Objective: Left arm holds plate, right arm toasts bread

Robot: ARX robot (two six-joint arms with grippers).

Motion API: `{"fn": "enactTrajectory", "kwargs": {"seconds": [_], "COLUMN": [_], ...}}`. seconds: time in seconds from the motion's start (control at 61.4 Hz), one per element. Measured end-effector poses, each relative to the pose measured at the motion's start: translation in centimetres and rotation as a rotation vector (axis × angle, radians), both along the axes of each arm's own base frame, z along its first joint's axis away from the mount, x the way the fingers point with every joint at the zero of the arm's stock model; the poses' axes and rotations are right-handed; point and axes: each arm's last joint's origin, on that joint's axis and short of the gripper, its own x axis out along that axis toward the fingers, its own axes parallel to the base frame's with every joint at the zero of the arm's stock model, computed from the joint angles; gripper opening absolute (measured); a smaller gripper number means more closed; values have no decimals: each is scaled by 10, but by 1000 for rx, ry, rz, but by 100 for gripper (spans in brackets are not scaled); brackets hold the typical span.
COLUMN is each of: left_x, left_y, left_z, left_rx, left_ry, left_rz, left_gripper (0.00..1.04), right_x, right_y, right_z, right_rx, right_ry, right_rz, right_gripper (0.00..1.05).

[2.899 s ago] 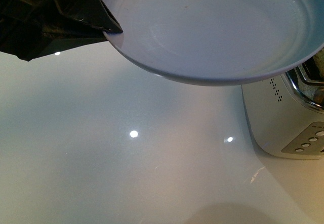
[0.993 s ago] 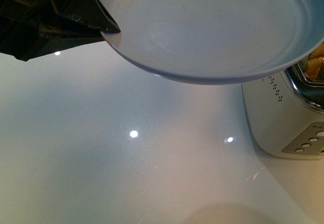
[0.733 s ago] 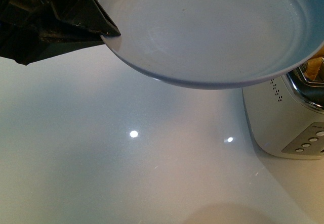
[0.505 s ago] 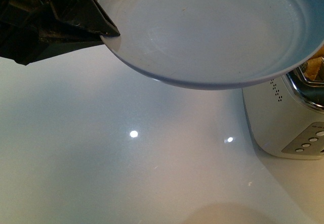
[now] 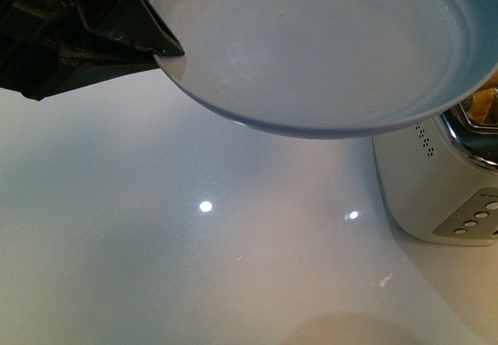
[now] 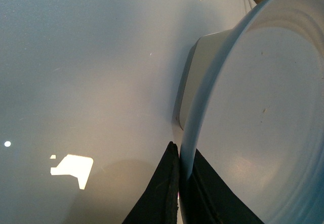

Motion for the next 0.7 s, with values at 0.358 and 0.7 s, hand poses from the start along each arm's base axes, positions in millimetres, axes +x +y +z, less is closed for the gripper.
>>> {"fn": "enactTrajectory", "kwargs": {"seconds": [0.358,0.7], "left_x": [0,-1], "left_y": [0,-1], "left_z": [0,0], "left_rx": [1,6], "left_ry": [-1,-4], "left_rz": [-1,-1], "left_gripper": [3,3], "right_x": [-7,-19], "right_y": [0,0], "right_z": [0,-3], "right_rx": [0,0], "right_ry": [0,6], "right_rz": [0,1], "right_gripper": [2,2]}}
